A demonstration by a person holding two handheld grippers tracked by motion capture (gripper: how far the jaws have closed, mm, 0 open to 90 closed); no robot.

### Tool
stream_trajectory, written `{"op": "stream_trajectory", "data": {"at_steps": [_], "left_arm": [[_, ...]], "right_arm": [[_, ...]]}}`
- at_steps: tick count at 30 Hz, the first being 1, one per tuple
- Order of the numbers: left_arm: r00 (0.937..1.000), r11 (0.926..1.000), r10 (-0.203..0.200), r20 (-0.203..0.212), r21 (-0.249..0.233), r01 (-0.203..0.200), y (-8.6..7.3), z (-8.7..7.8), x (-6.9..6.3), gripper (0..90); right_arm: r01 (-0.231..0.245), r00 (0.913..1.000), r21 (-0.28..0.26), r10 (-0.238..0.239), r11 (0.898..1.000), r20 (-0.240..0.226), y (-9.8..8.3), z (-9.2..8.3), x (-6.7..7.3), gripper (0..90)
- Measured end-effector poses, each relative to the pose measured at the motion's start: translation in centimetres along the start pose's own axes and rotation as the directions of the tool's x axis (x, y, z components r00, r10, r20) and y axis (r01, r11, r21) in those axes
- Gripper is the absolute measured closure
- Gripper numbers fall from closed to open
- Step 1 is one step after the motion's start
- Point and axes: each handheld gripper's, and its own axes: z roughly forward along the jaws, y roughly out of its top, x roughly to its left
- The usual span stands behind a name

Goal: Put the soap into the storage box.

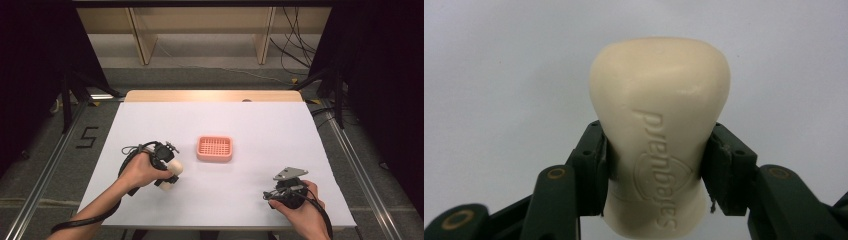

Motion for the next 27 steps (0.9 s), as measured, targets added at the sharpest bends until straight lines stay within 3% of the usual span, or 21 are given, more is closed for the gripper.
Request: {"op": "stream_trajectory", "data": {"at_steps": [9,27], "left_arm": [[1.0000,0.9999,0.004,-0.004,-0.012,-0.004,0.3,-0.1,0.0,49.3],[0.9980,0.9980,0.063,-0.011,-0.007,-0.063,1.9,-0.1,0.0,49.3]], "right_arm": [[0.002,0.9999,-0.020,-0.001,1.000,0.012,0.1,-0.2,0.0,33.5],[-0.005,0.9999,-0.028,0.006,1.000,0.015,0.0,-0.3,-0.1,33.5]]}}
